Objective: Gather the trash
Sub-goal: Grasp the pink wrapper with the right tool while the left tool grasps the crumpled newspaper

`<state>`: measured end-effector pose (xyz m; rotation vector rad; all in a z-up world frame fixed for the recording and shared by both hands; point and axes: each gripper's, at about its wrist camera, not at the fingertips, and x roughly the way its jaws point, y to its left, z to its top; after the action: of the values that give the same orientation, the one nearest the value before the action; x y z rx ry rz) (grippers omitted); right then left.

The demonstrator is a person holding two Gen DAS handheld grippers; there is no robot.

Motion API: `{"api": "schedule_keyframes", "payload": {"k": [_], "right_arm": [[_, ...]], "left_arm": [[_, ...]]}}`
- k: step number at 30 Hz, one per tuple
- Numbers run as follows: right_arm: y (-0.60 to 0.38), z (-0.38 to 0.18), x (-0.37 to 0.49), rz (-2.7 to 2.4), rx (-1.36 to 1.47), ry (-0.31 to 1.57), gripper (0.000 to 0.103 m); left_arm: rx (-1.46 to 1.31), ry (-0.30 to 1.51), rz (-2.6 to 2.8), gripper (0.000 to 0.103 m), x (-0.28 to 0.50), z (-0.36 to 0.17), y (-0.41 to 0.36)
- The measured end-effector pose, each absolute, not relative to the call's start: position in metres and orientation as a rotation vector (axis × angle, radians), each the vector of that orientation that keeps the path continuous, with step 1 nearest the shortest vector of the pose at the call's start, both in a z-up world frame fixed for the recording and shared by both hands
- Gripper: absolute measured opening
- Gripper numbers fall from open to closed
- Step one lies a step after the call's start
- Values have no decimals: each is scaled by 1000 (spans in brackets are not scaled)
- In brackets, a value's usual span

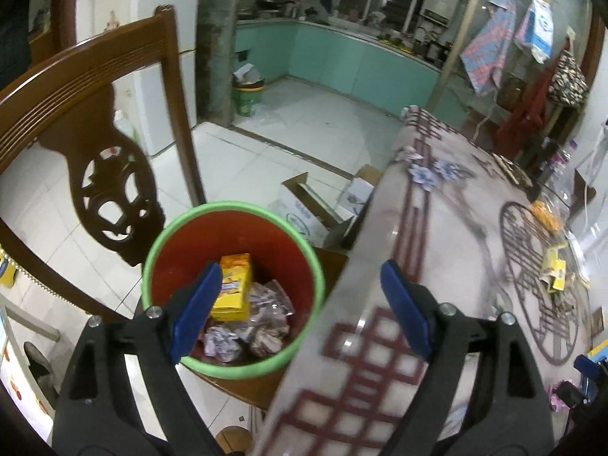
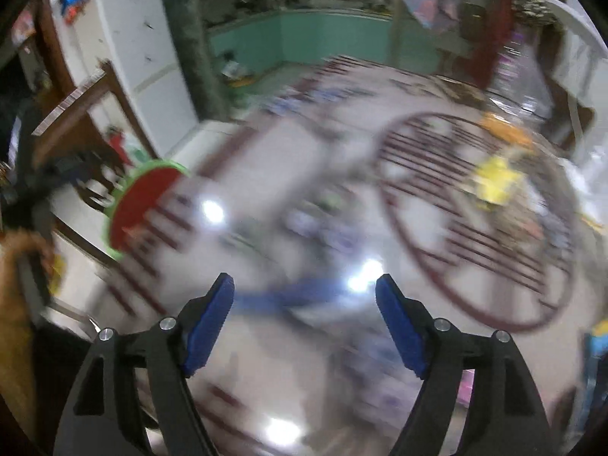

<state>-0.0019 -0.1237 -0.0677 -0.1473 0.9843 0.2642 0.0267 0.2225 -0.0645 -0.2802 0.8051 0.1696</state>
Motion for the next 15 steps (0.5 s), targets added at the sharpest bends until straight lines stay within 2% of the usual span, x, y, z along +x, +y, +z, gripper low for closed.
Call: {"api": "schedule_keyframes", "payload": {"k": [2, 9, 15], "right_arm": [[-154, -73, -8, 204, -180, 1010, 84], [-258, -112, -18, 70, -199, 1211, 88], [-276, -139, -11, 83, -183, 1299, 86]], "left_arm": [[-281, 806, 152, 85, 28, -62, 211], [-200, 810, 70, 85, 38, -55, 143], [-46, 829, 8, 89, 42, -63, 82]]}}
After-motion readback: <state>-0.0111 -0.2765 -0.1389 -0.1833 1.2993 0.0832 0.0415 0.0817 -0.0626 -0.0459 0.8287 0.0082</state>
